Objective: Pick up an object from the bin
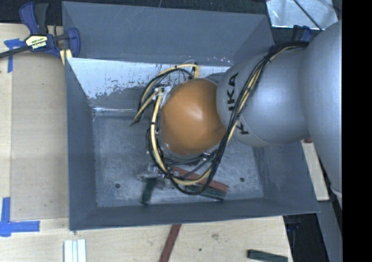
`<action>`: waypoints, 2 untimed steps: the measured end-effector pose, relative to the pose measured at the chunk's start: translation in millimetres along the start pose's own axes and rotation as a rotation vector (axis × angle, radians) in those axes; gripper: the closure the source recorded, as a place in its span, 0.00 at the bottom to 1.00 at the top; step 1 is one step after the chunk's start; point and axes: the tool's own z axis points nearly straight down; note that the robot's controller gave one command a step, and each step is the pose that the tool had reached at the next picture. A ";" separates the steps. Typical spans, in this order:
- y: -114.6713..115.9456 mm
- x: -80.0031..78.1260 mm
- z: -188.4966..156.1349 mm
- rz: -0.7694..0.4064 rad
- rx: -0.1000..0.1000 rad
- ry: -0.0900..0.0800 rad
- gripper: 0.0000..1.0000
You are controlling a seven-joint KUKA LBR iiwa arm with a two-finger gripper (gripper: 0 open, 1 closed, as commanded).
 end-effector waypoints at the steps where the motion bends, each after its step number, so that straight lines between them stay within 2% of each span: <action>1: 0.0 0.1 0.1 0.001 0.000 0.000 1.00; 2: -9.6 1.4 -132.4 0.056 0.001 0.000 1.00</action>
Offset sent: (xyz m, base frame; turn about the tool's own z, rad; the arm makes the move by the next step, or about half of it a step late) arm 0.0074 -0.0052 0.1320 0.0515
